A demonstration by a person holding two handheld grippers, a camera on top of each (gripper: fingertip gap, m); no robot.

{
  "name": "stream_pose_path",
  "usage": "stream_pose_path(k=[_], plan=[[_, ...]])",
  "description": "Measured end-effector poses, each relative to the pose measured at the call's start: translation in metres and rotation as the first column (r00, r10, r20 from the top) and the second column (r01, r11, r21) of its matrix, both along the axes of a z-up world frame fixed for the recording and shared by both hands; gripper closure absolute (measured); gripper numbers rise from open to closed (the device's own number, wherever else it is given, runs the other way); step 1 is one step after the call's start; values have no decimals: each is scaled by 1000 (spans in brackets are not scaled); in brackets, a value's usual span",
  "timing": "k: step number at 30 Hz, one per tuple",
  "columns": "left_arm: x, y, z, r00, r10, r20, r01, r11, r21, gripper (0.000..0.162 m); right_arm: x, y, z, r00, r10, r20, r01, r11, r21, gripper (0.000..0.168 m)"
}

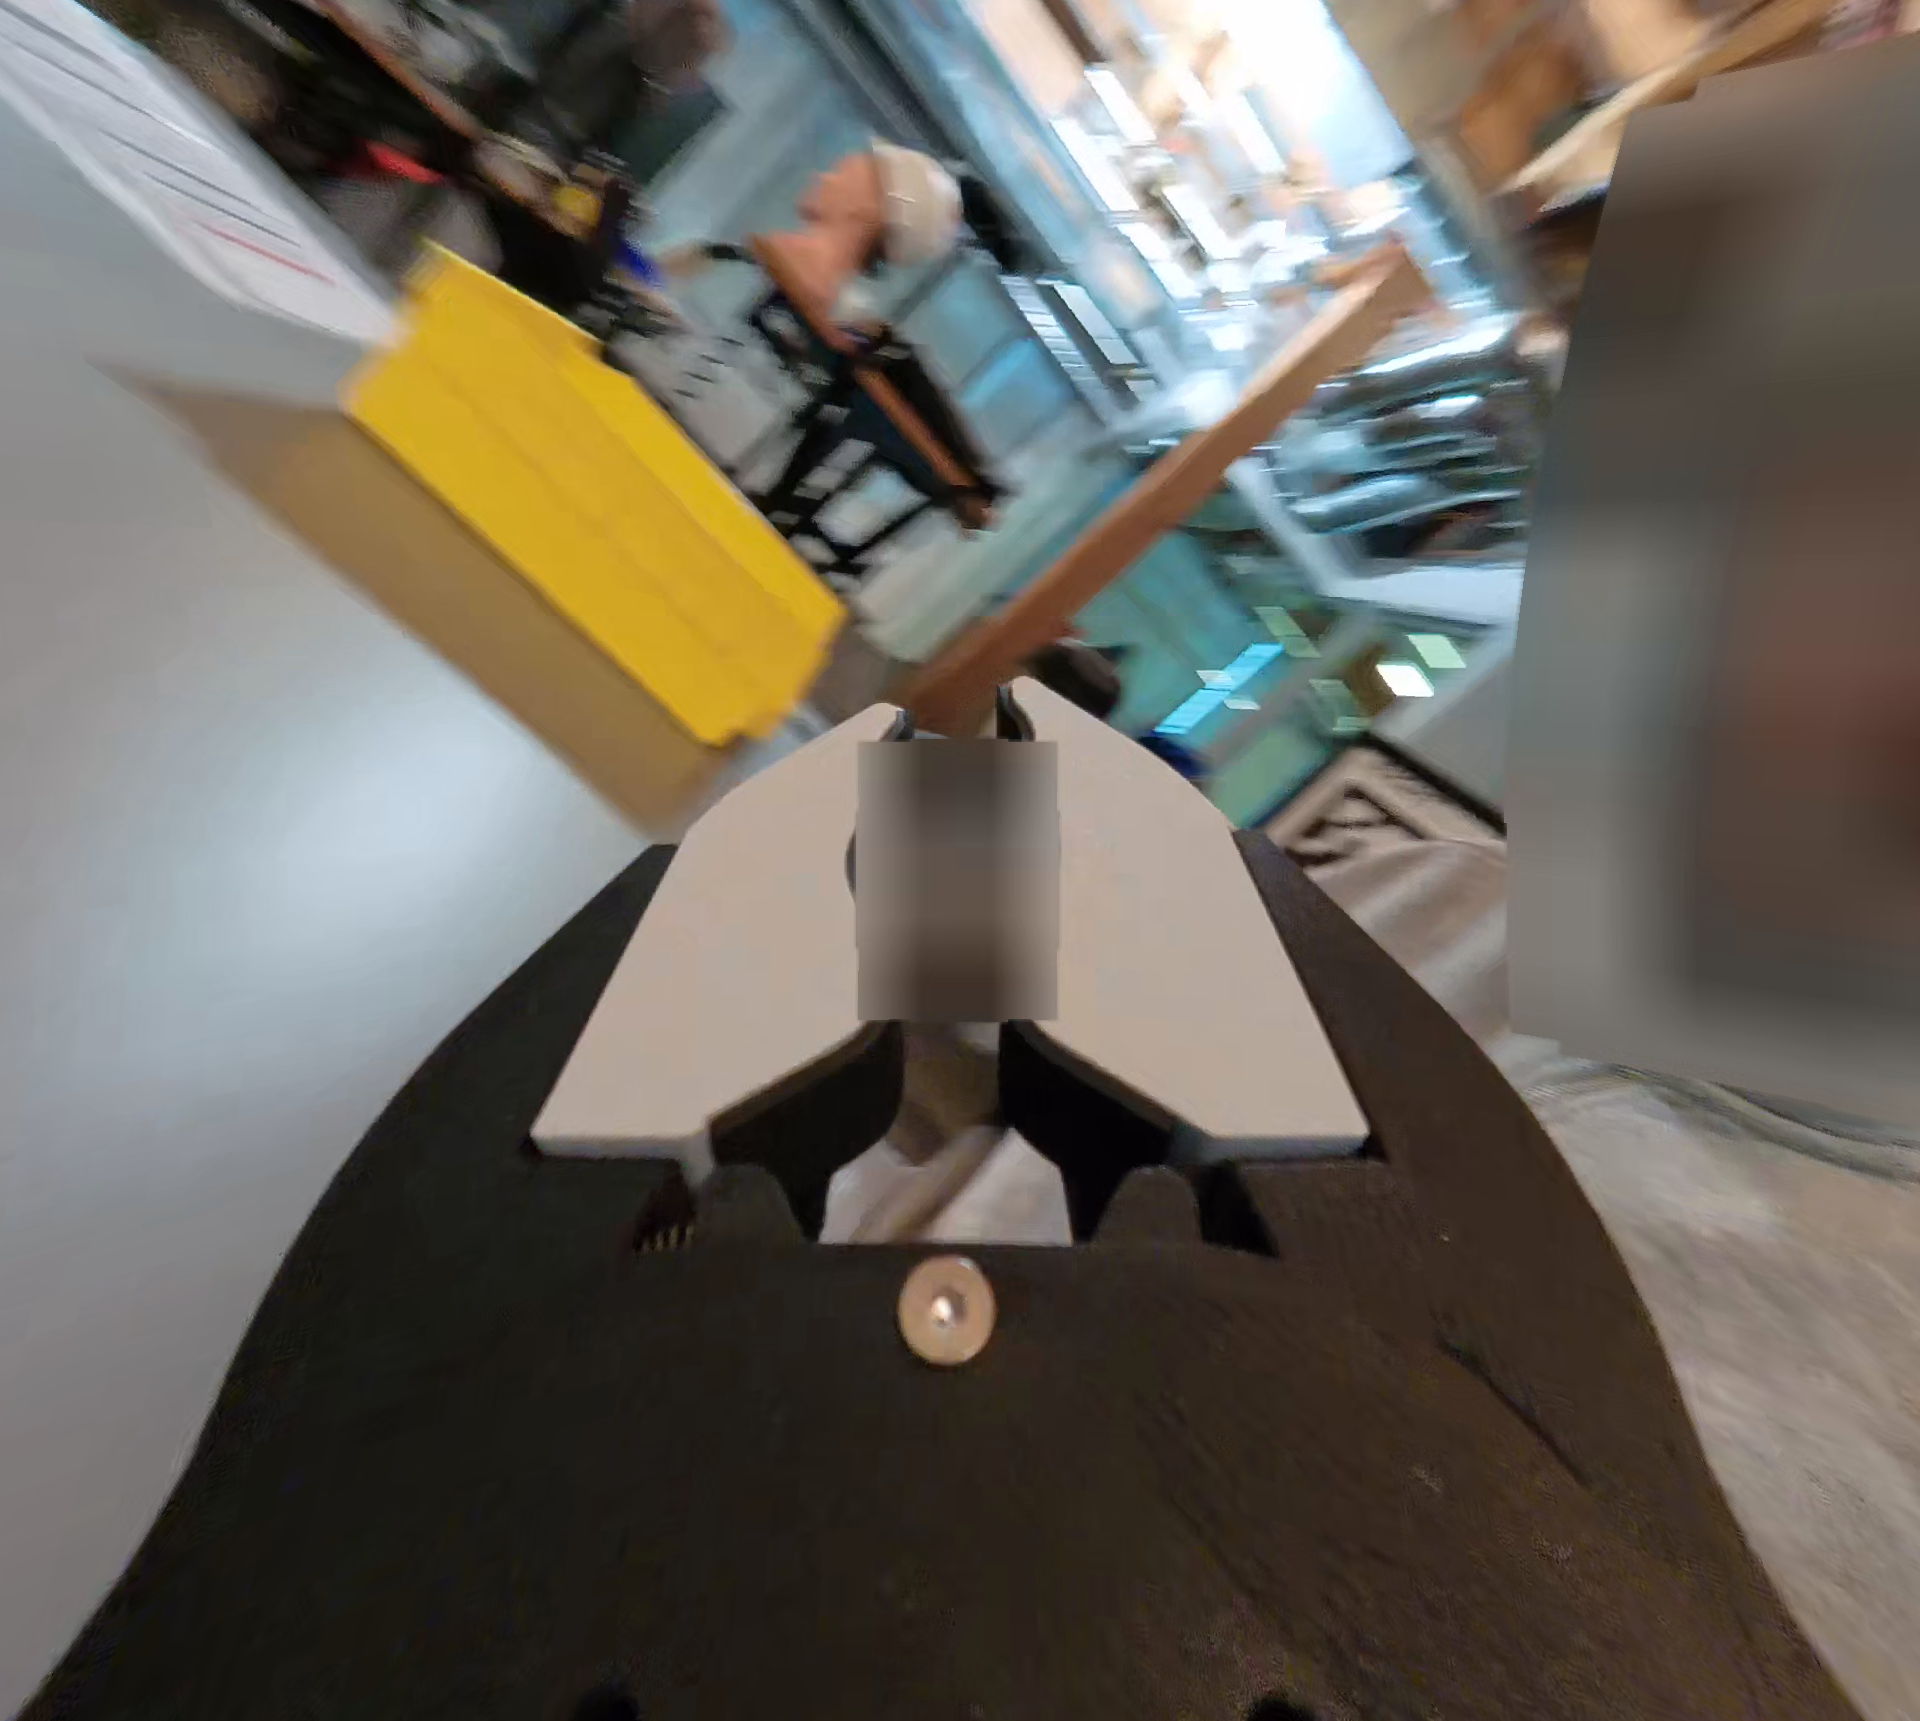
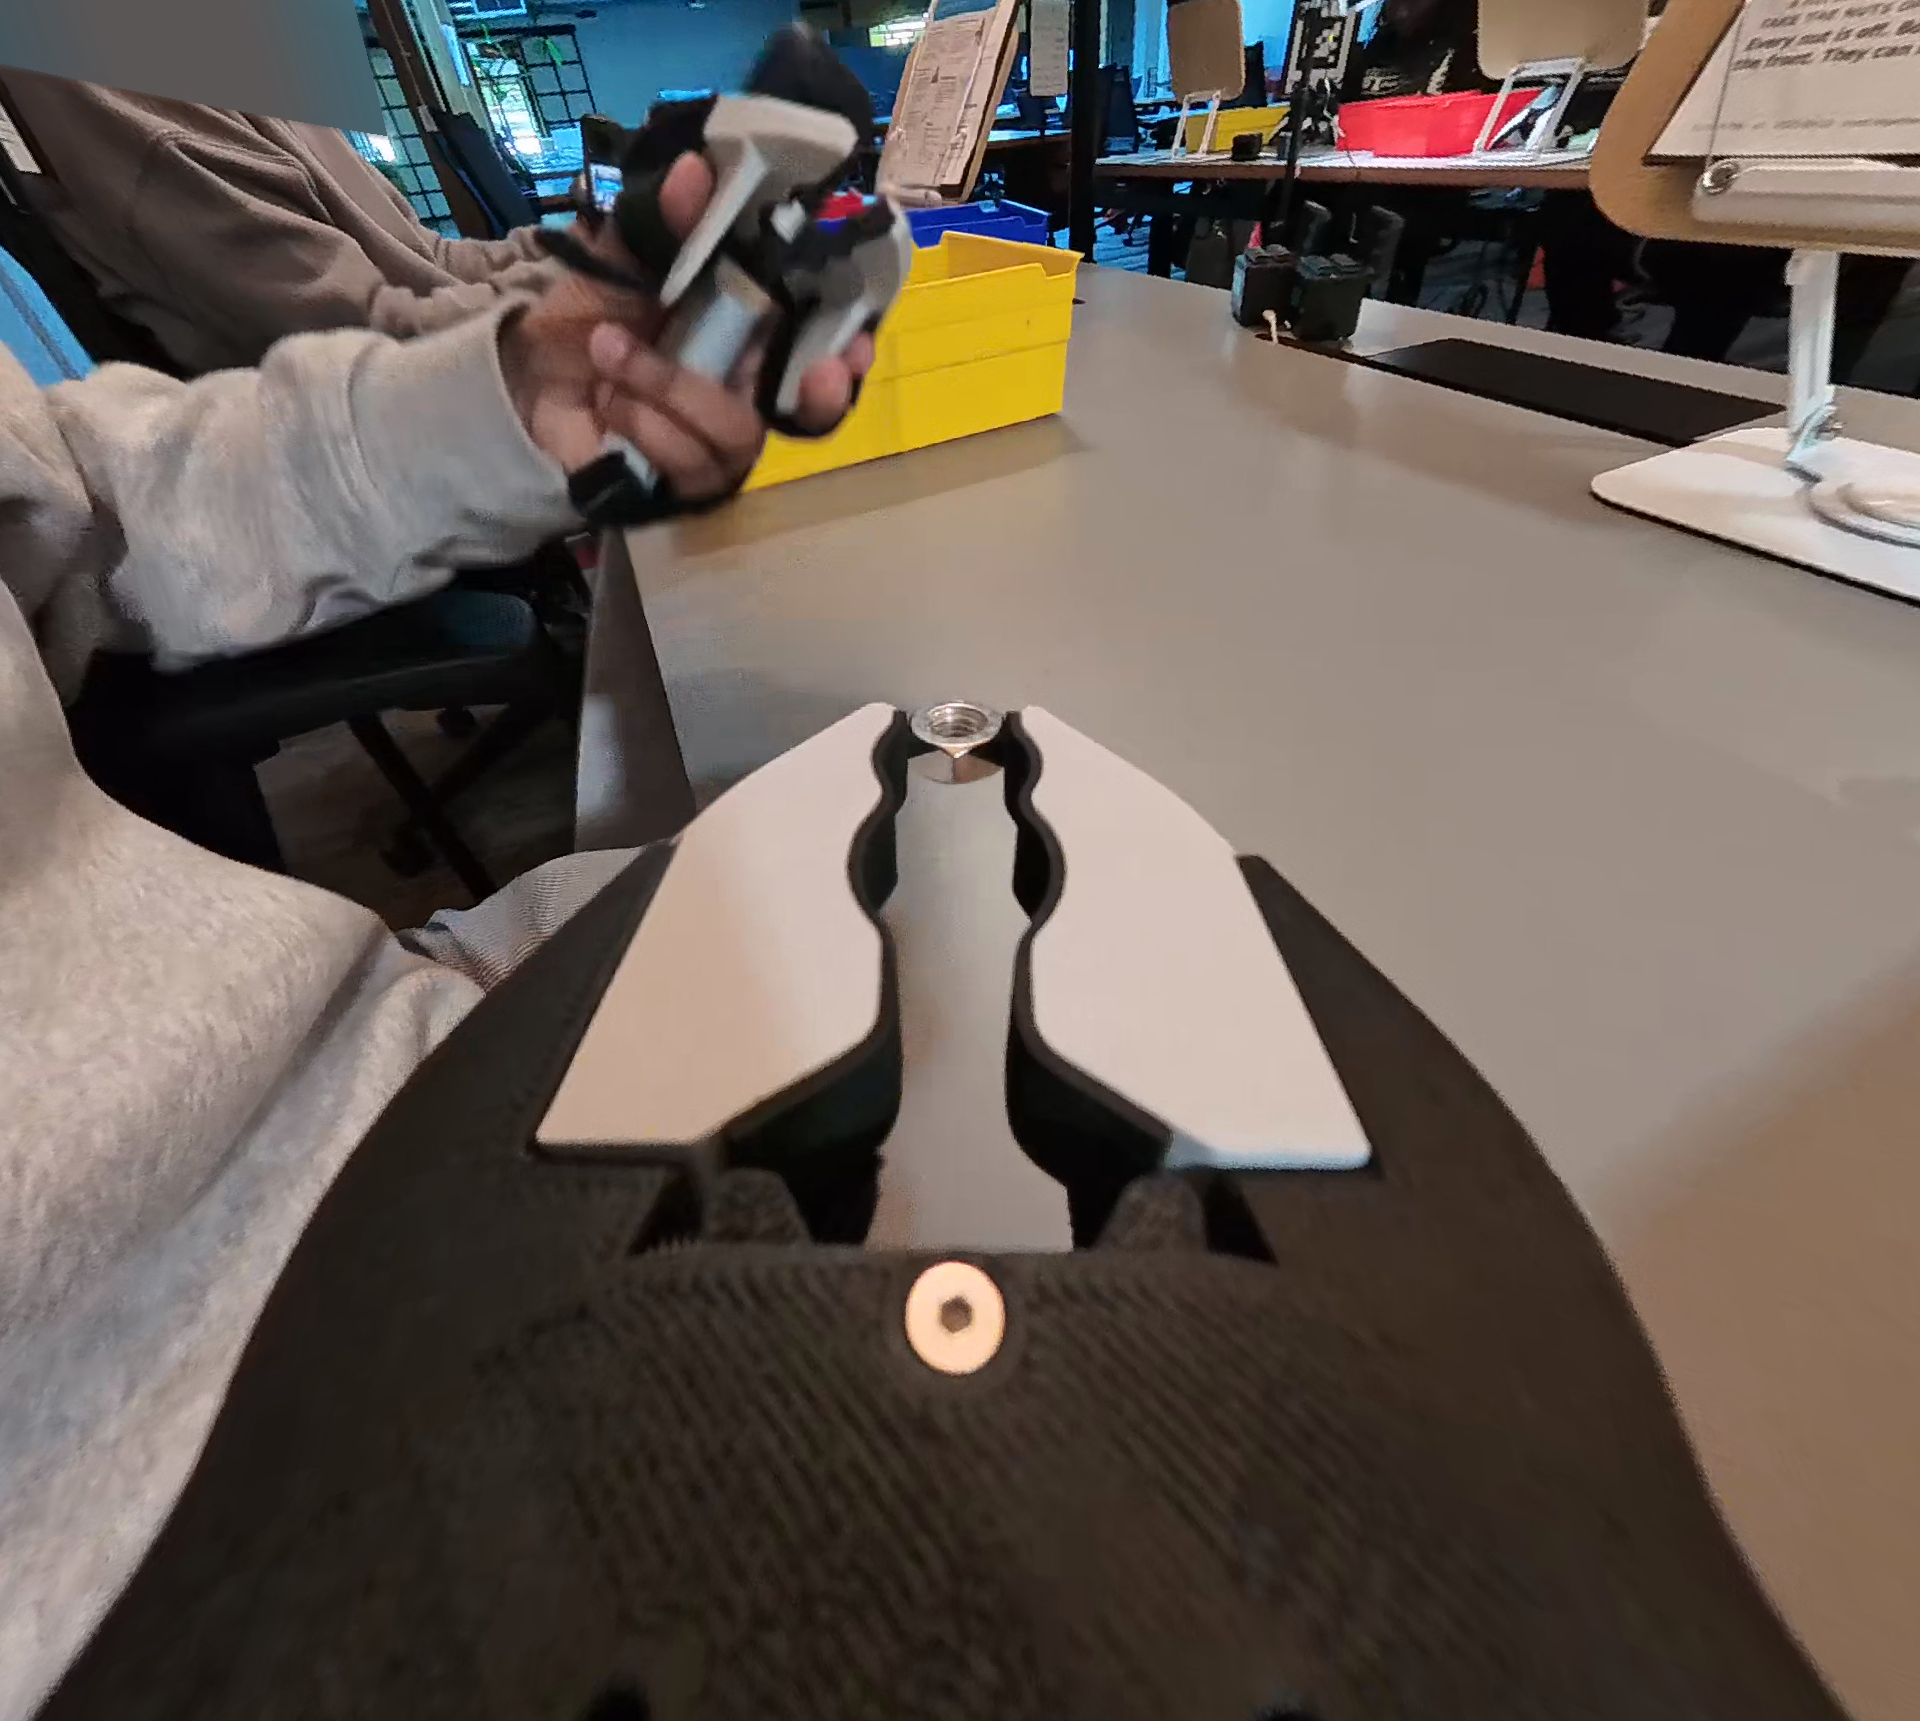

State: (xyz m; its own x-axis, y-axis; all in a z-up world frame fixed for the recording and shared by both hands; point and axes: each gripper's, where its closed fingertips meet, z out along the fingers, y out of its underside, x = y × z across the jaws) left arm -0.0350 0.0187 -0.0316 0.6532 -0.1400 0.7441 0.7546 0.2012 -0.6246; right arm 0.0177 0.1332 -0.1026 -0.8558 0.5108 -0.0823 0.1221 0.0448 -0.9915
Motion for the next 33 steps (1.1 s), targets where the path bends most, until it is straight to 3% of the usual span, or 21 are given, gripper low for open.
stream_pose_path(k=[3,5,8,10,12,14,16,19,28,33], plan=[[-48,-69,18,967,233,-100,-247,956,-159,149,-2,0,-5,1000,-5,11,5,1000,12,150],[-77,-114,26,943,307,-126,-331,898,-290,152,-3,-3,-9,1000,-3,17,2,1000,26,150],[-131,-186,10,911,360,-200,-405,691,-599,149,-5,-7,-12,1000,6,17,-7,999,47,150],[-171,-239,0,875,437,-206,-437,535,-723,149,-5,-9,-13,1000,13,14,-14,998,60,150],[-200,-283,-18,863,474,-172,-391,413,-823,150,-4,-10,-14,1000,16,13,-17,997,69,150],[-211,-314,-50,886,459,-69,-232,310,-922,148,-4,-10,-14,1000,15,8,-15,998,68,151],[-215,-333,-82,895,446,17,-93,222,-971,145,-3,-8,-13,1000,11,3,-11,998,61,151],[-224,-354,-118,895,445,23,-9,70,-997,146,-2,-3,-11,1000,-8,-1,8,999,47,151],[-224,-375,-152,902,418,109,141,-48,-989,141,-6,3,-14,998,-66,2,66,995,72,150],[-225,-376,-162,894,428,131,158,-28,-987,136,-6,2,-15,998,-67,-4,67,994,84,150]])
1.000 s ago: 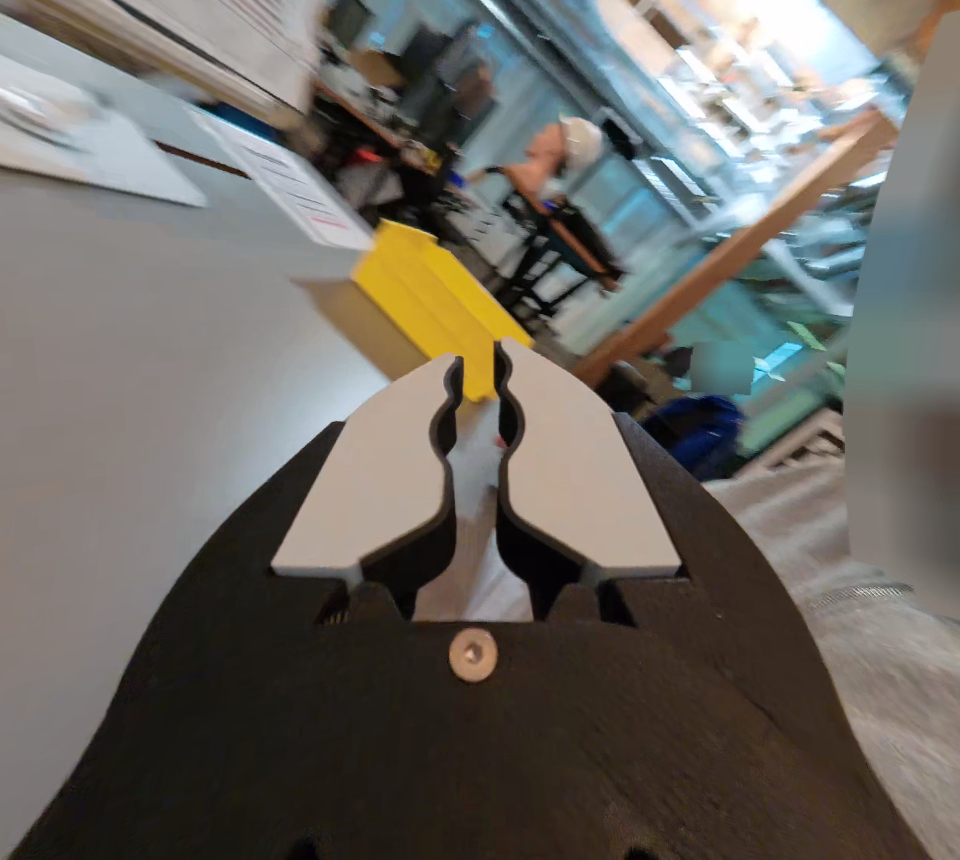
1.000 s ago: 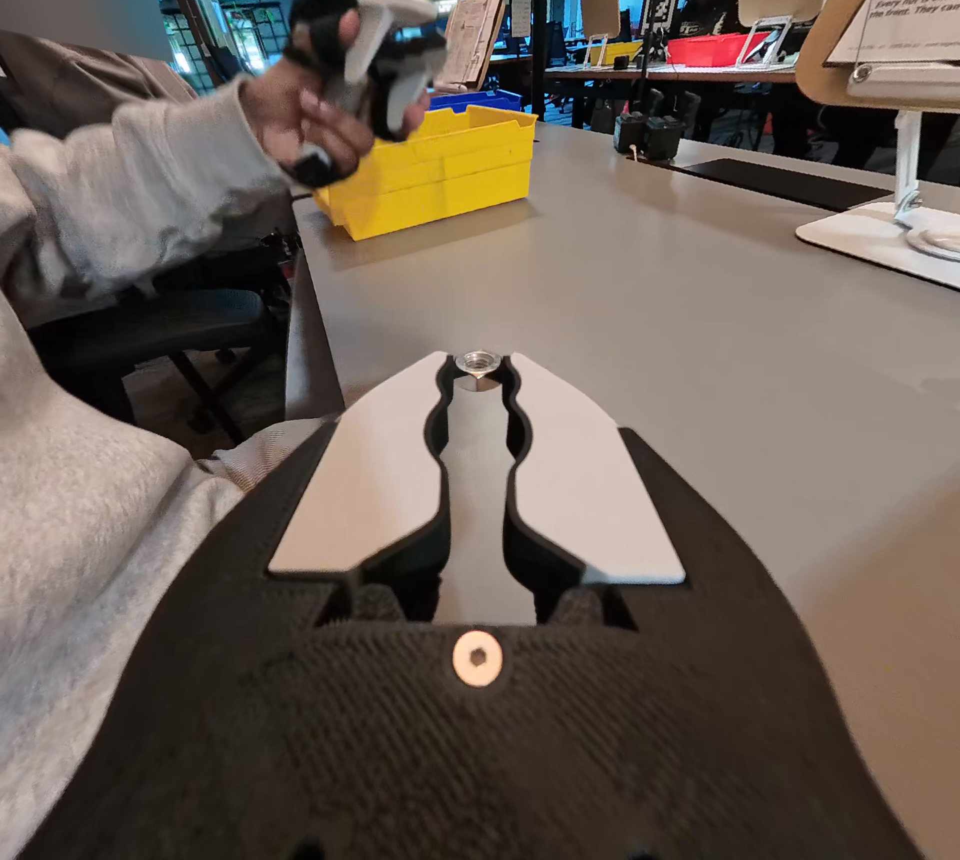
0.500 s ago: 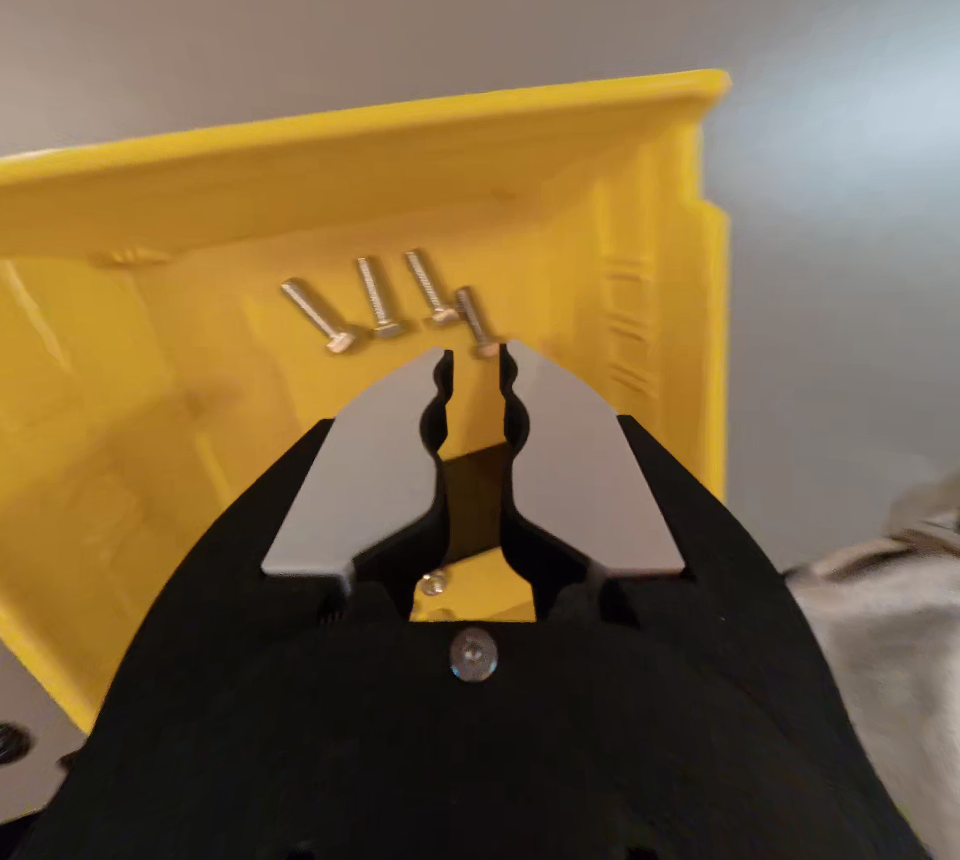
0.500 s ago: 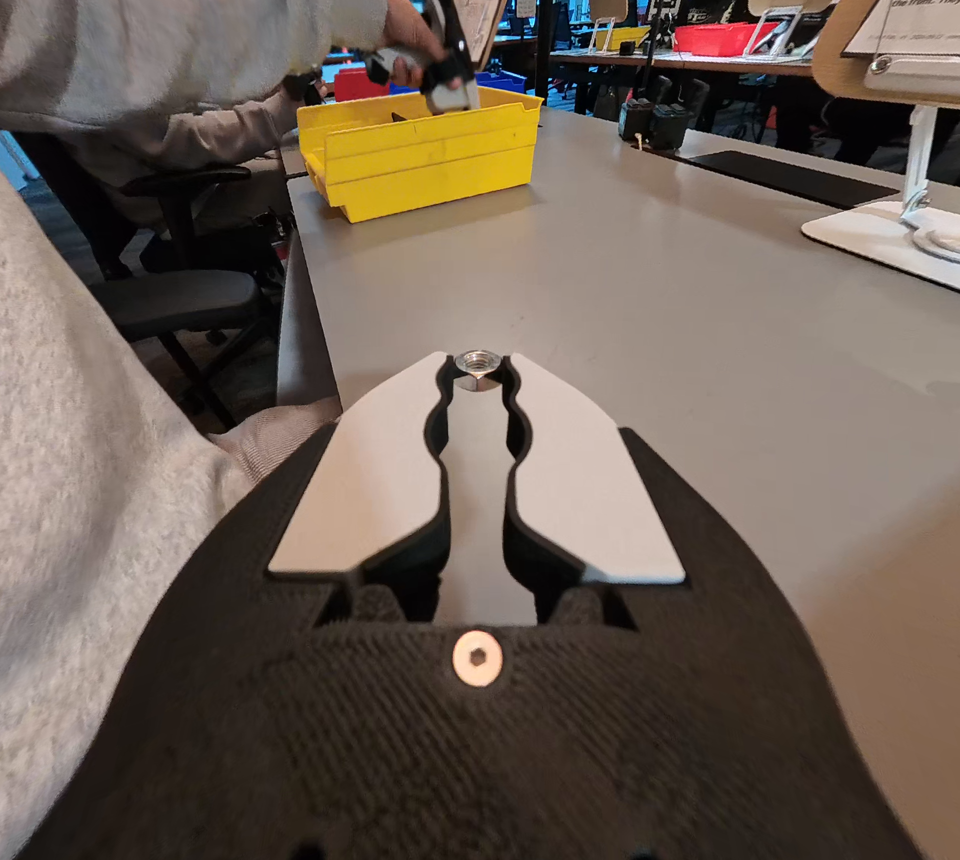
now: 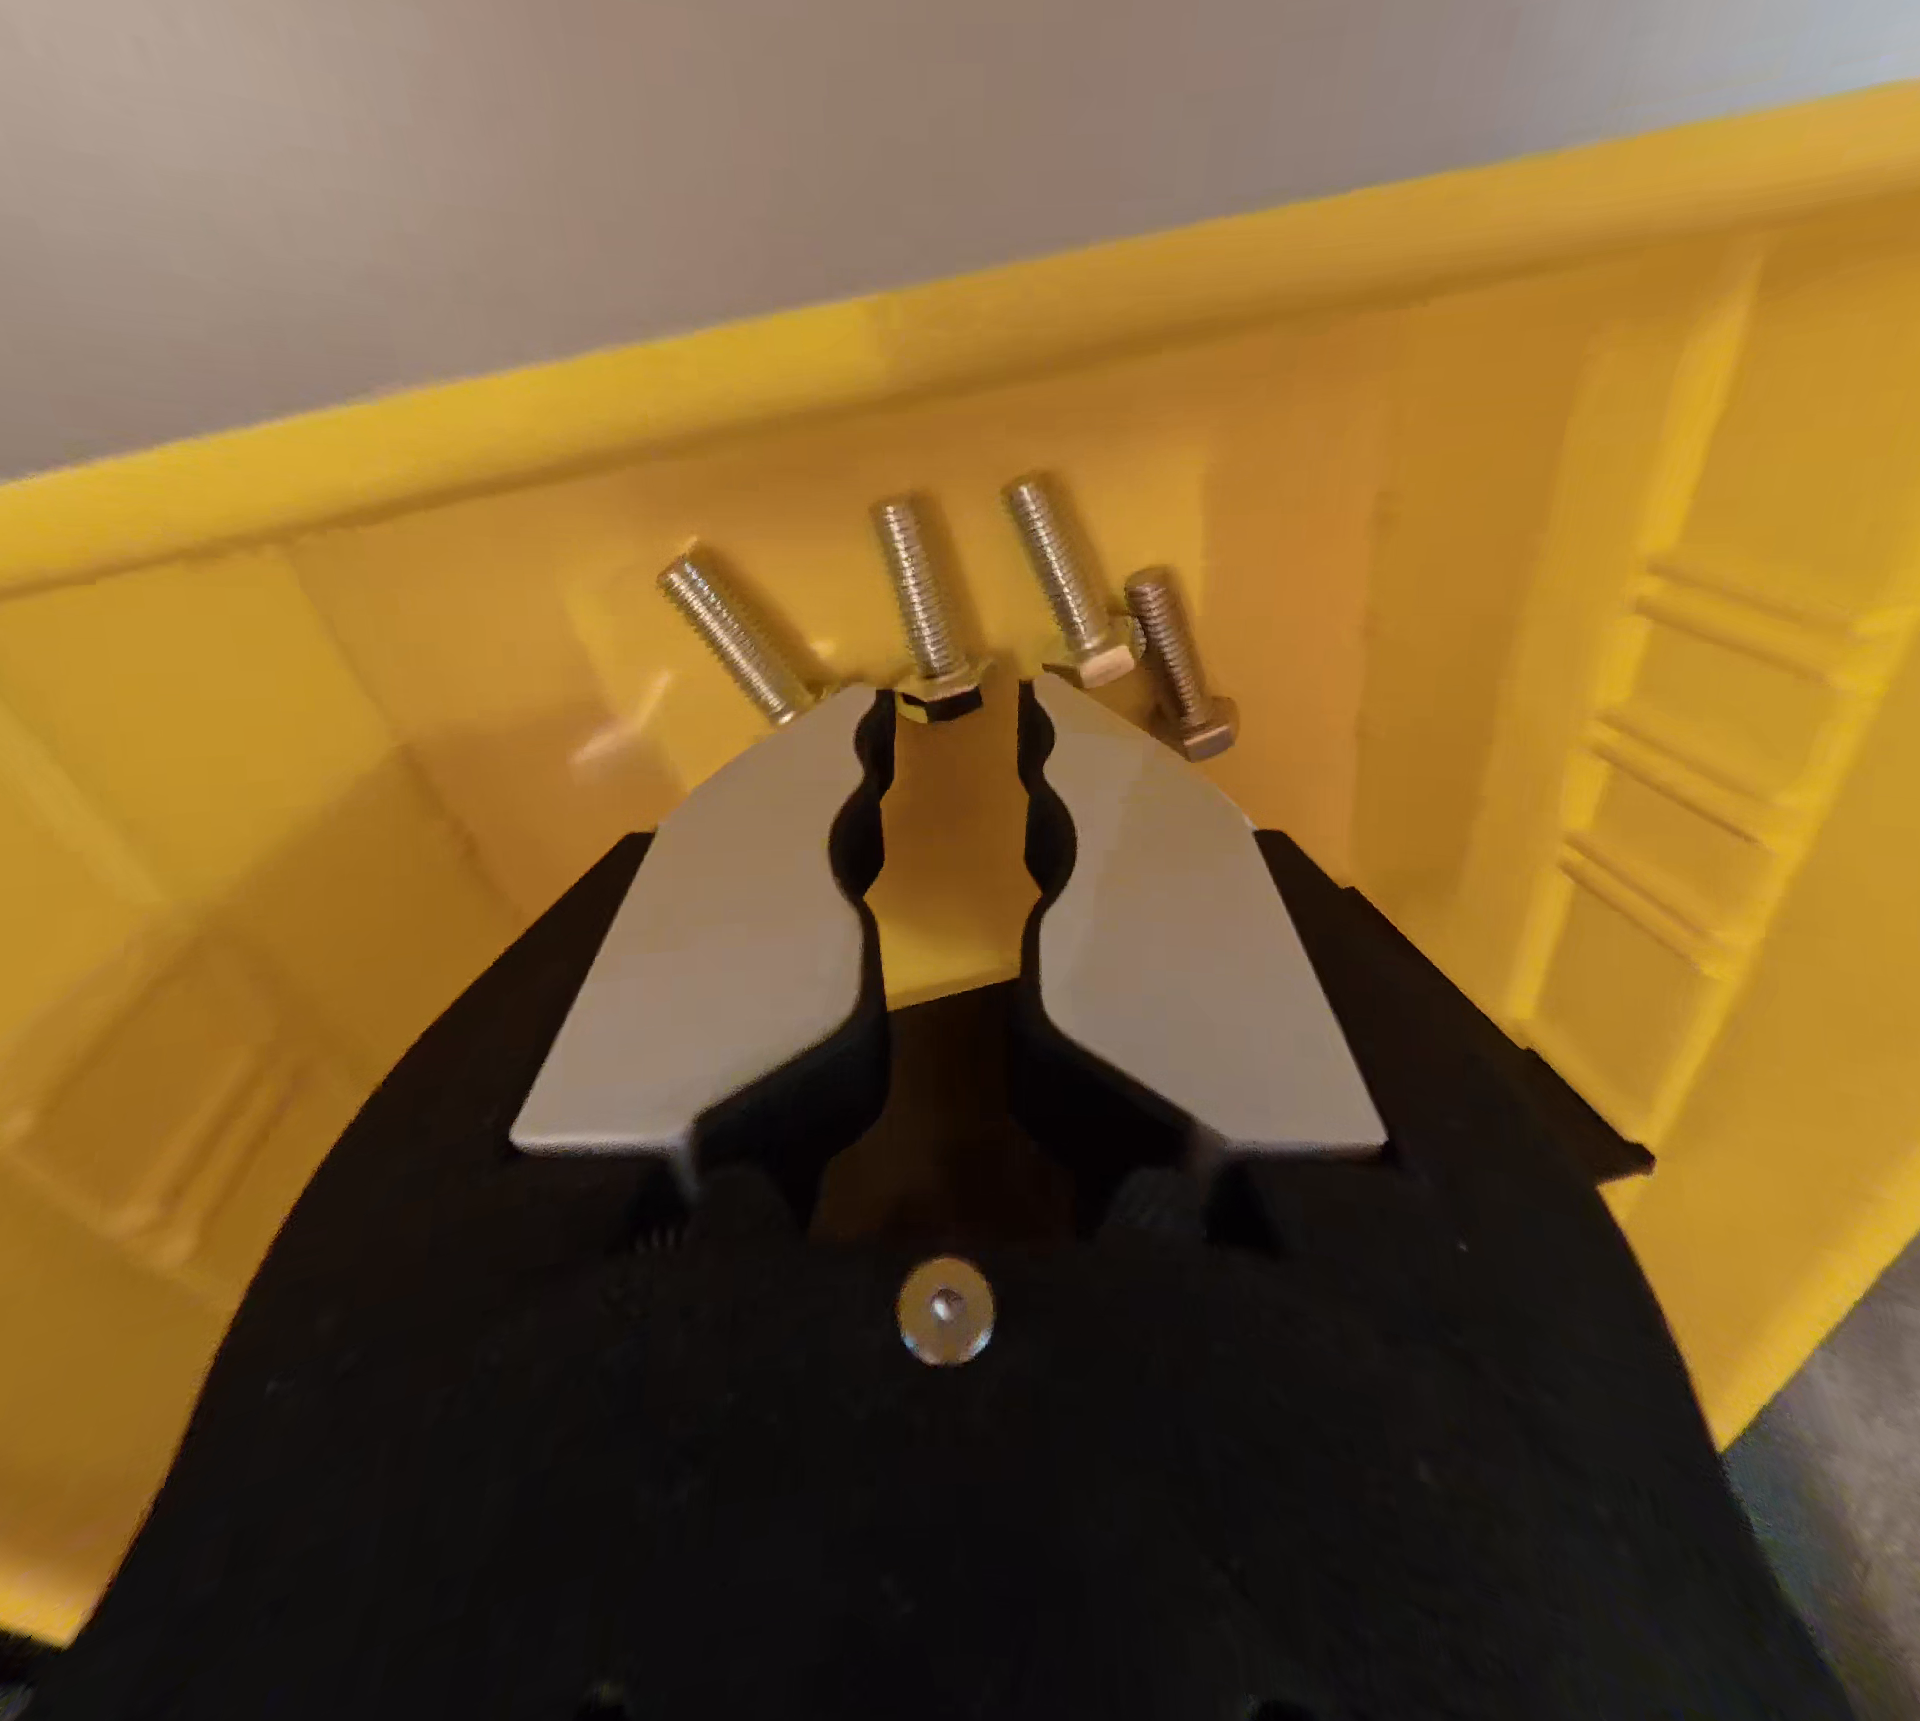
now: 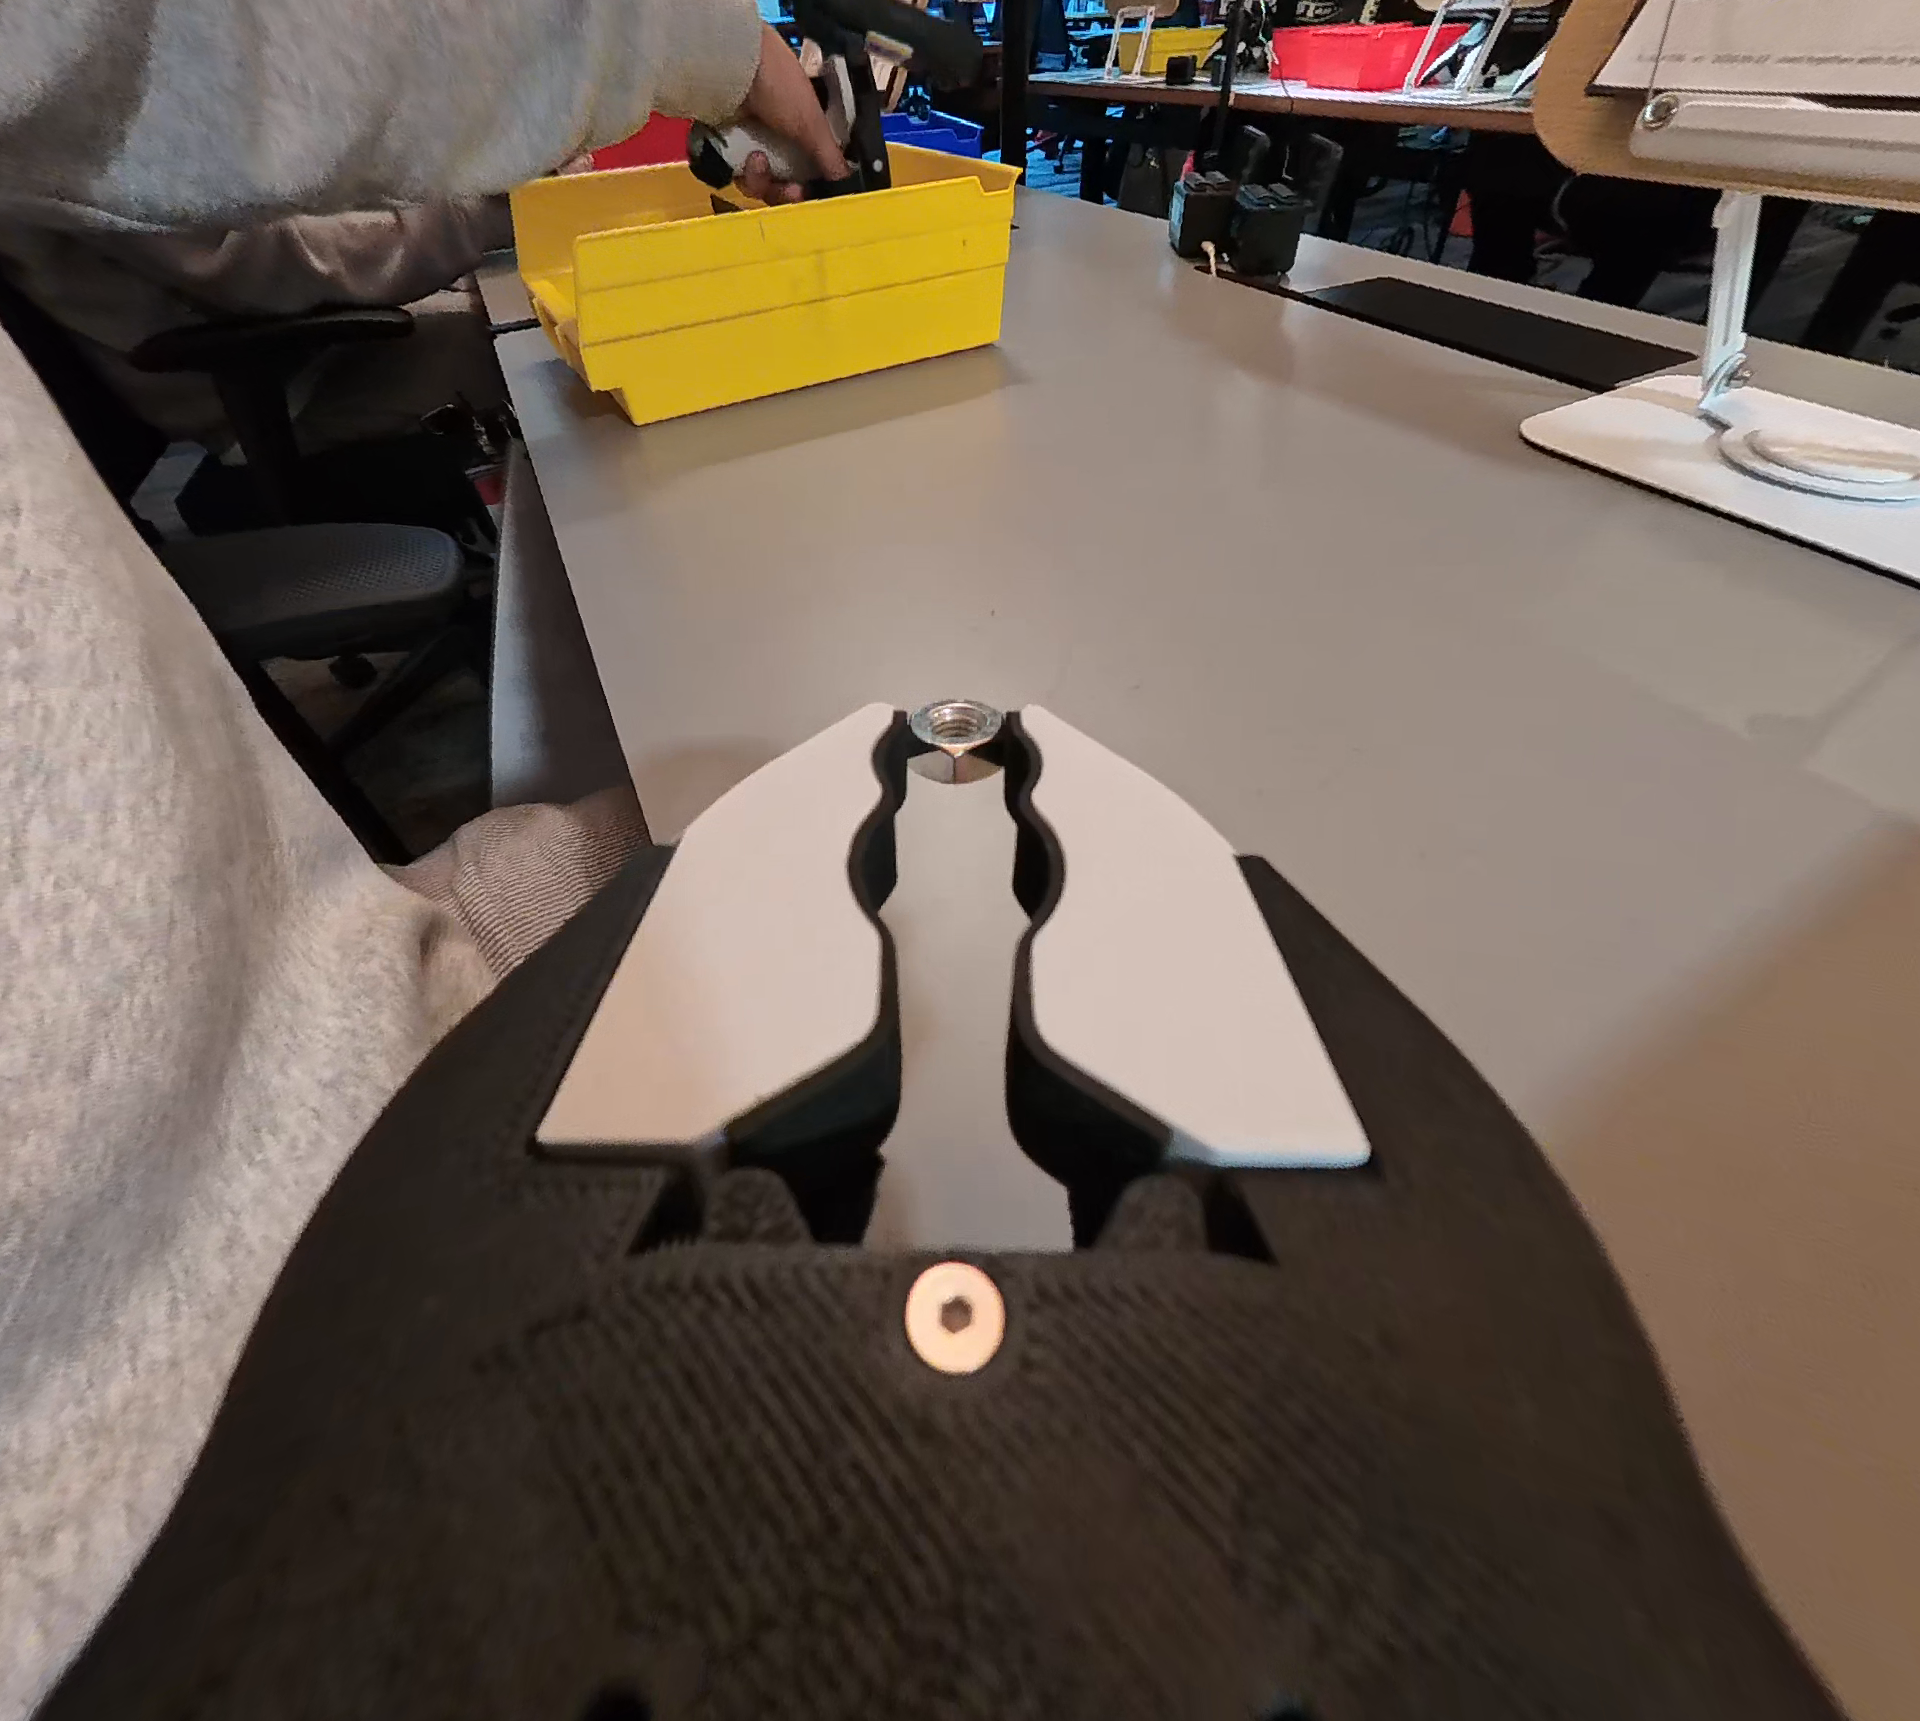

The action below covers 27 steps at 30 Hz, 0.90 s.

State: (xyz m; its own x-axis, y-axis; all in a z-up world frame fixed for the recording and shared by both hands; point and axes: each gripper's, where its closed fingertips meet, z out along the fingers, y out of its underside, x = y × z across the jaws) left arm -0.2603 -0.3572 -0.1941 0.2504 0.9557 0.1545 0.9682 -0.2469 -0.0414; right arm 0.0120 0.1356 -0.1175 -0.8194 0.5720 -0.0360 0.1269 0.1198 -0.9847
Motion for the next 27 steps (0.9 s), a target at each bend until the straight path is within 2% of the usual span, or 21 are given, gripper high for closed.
stream_pose_path(k=[3,4,16,19,23,27], plan=[[1,-3,-8,1000,2,19,-2,1000,-11,135,0,0,0,1000,-3,-7,3,1000,1,150],[1,-3,-9,1000,2,22,-2,1000,-9,139,0,0,0,1000,-3,-6,3,1000,1,150],[3,1,-9,1000,-17,21,17,1000,13,139,0,1,1,1000,-1,1,1,1000,-11,150],[5,6,-8,998,-26,51,24,999,33,129,0,1,1,1000,2,-1,-2,1000,-10,150],[2,4,-9,998,-15,55,15,1000,3,139,0,1,1,1000,3,-3,-3,1000,-10,150],[1,5,-10,998,1,61,-1,1000,5,139,0,0,1,1000,7,-1,-7,1000,-10,150]])
